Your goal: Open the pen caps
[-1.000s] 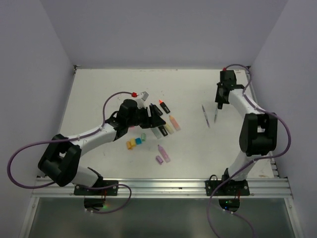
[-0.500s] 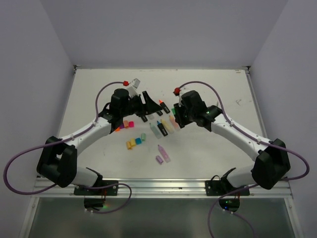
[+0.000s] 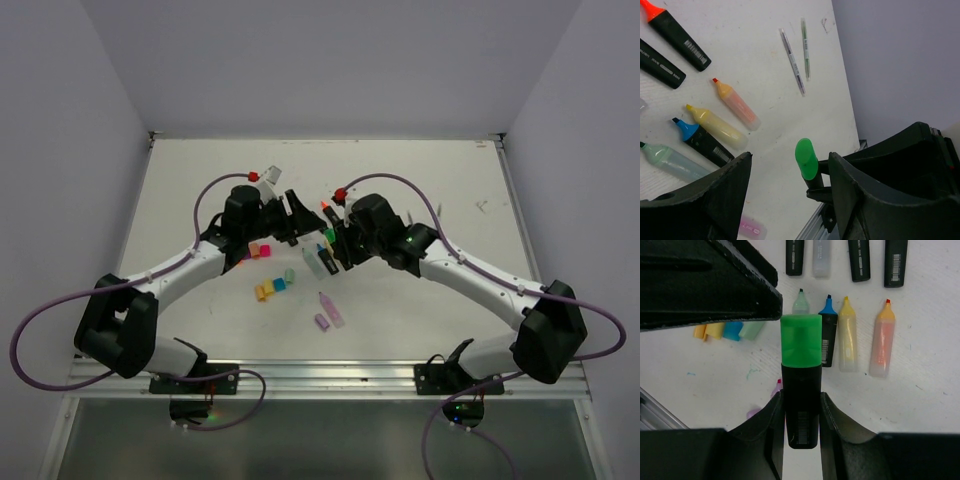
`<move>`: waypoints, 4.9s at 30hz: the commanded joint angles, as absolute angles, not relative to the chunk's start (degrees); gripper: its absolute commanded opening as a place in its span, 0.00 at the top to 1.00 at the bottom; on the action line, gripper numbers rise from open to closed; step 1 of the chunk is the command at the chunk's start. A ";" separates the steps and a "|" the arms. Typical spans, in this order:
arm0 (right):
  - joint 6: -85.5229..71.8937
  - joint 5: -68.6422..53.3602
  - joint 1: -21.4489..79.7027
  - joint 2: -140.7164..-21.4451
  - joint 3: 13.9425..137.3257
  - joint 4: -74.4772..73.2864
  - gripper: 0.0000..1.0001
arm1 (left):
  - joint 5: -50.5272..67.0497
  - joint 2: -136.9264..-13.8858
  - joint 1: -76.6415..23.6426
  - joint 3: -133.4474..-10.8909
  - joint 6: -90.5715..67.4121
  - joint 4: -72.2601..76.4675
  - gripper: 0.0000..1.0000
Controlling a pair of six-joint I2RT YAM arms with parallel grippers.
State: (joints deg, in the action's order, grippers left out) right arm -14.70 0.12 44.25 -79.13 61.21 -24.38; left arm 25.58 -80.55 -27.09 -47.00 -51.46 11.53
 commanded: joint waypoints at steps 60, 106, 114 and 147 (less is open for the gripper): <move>-21.36 1.59 52.47 -77.52 54.75 -21.44 1.00 | 27.25 -85.70 -7.91 -63.28 -55.20 18.81 1.00; -23.11 4.04 49.92 -79.28 39.73 -13.54 1.00 | 6.60 -51.94 -43.85 -14.25 -67.32 10.53 1.00; -24.08 2.55 50.01 -82.00 38.50 -10.46 0.99 | 1.67 -54.31 -50.09 -7.04 -73.91 16.25 1.00; -10.46 9.49 13.98 -97.99 67.67 -27.33 0.51 | 0.70 -51.95 -54.23 -4.22 -74.01 16.44 0.35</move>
State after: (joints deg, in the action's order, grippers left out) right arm -13.30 8.88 15.16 -95.02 63.77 -25.71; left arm 2.26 -53.15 -54.04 -3.36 -76.51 17.82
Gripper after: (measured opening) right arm 0.492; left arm 0.641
